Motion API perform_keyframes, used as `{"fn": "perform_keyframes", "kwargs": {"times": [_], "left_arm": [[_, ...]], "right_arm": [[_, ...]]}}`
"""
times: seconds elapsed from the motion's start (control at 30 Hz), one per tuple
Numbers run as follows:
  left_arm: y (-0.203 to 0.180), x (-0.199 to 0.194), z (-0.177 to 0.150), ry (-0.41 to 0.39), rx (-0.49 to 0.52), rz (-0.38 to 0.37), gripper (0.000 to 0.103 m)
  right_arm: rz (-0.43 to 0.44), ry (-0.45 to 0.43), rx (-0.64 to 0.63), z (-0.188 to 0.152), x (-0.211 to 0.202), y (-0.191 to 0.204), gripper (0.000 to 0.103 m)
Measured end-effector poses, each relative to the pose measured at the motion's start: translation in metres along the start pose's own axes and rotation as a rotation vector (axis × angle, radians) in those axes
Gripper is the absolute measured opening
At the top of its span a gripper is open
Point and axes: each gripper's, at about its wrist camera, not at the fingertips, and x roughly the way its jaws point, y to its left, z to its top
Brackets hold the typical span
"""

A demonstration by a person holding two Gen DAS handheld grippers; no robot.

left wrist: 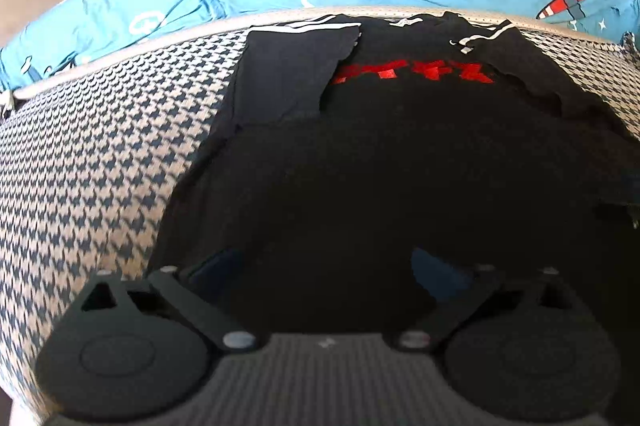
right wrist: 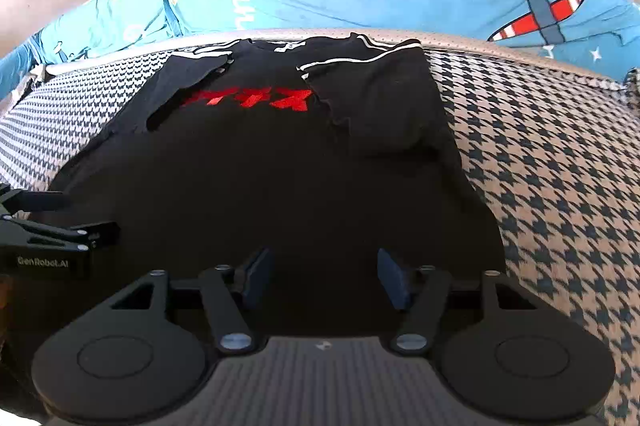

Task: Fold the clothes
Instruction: 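Move the open right gripper to the shirt hem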

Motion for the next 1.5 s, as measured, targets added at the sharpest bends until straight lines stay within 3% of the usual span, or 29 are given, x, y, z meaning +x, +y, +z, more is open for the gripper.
{"fn": "perform_keyframes", "kwargs": {"times": [0.37,1.07,1.3,1.5], "left_arm": [[-0.001,-0.02,-0.026,-0.012,-0.008,-0.008,0.102],[-0.003,-0.049,-0.059,0.001,-0.003,-0.013,0.103],[-0.009,-0.059,-0.065,0.015,0.02,-0.015,0.103],[-0.01,-0.061,-0.066,0.032,0.02,-0.025,0.103]], "right_arm": [[-0.06,-0.047,-0.012,-0.037,-0.029,0.017,0.062],[-0.106,-0.037,0.049,-0.092,-0.081,0.025,0.066],[-0.083,-0.049,0.131,-0.102,-0.099,0.016,0.066],[-0.169,-0.13,0.276,-0.108,-0.119,-0.009,0.066]]}}
